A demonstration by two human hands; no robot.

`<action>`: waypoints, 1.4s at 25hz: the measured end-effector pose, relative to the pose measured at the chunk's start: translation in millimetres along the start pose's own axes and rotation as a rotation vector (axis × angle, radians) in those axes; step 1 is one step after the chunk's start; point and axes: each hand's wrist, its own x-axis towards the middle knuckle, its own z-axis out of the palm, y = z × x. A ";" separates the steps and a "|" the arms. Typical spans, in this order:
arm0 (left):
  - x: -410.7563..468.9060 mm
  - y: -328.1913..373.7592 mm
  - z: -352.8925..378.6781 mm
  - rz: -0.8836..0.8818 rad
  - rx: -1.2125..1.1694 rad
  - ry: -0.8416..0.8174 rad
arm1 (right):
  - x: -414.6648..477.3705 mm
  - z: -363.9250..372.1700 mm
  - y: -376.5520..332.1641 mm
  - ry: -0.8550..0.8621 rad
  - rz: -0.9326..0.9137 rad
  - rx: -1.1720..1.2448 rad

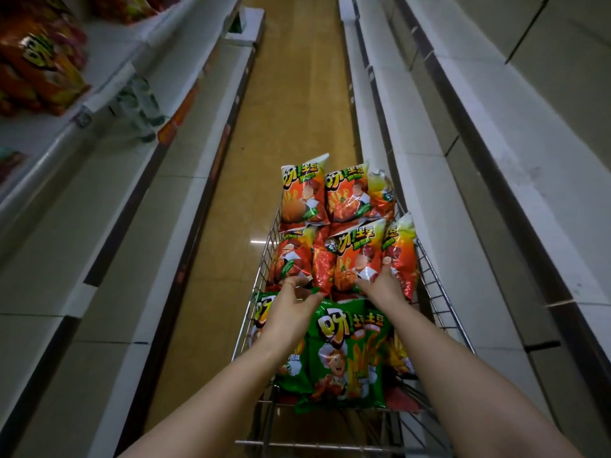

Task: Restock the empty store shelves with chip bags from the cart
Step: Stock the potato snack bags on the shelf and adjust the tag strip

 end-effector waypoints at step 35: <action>-259.5 236.7 131.0 0.775 -0.381 -0.510 | -380.2 -289.5 112.1 1.002 -0.619 0.177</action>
